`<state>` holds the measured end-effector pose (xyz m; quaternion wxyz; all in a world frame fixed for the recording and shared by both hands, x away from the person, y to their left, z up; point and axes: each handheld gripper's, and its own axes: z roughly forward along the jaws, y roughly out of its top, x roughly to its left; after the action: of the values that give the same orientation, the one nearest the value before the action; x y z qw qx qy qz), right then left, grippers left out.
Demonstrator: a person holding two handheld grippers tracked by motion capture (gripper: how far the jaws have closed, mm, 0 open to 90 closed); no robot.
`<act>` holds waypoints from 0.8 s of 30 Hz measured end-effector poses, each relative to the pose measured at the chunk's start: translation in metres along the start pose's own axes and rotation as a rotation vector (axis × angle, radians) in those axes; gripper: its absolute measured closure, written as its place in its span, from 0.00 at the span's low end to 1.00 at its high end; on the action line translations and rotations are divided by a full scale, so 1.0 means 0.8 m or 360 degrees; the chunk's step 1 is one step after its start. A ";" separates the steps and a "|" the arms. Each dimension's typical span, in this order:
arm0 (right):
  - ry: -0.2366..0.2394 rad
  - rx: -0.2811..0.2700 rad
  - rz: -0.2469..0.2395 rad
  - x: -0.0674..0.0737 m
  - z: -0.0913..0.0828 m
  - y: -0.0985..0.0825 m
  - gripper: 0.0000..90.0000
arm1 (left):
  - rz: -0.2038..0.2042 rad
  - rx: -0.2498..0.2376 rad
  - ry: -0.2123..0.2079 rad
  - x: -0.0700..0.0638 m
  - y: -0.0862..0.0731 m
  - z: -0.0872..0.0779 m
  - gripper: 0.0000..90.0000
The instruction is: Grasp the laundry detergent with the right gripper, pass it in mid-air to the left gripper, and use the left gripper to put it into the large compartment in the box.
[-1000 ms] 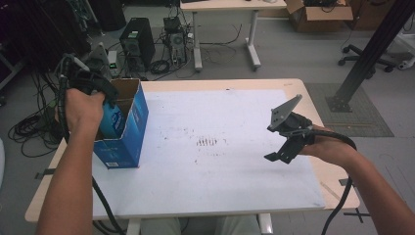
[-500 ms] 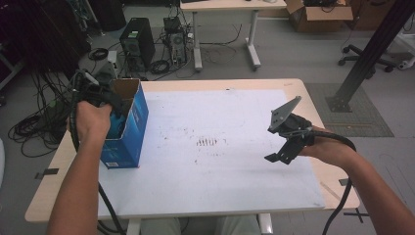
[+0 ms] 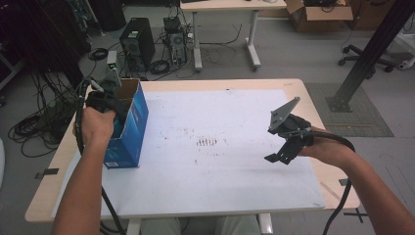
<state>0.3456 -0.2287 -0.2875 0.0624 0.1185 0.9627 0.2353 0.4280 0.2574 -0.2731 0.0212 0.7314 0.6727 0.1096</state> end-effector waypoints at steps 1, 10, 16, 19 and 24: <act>0.0000 0.0002 0.0000 0.000 0.000 0.000 0.09 | 0.0003 0.0006 0.0000 0.000 0.000 0.000 0.42; 0.0008 0.0003 -0.0007 0.001 0.004 0.004 0.09 | 0.0014 0.0005 -0.0015 0.000 0.000 0.002 0.42; 0.0011 0.0008 -0.0009 0.002 0.005 0.005 0.09 | 0.0041 -0.0009 -0.0036 0.004 -0.001 -0.003 0.28; 0.0007 0.0010 -0.0007 0.003 0.004 0.005 0.09 | 0.0042 -0.0019 -0.0040 0.006 -0.002 -0.010 0.27; 0.0002 0.0003 -0.0012 0.005 0.001 0.005 0.09 | 0.0043 -0.0046 -0.0044 0.008 -0.003 -0.021 0.22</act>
<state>0.3431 -0.2237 -0.2867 0.0626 0.1149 0.9634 0.2342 0.4229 0.2621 -0.2562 0.0398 0.7414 0.6609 0.1094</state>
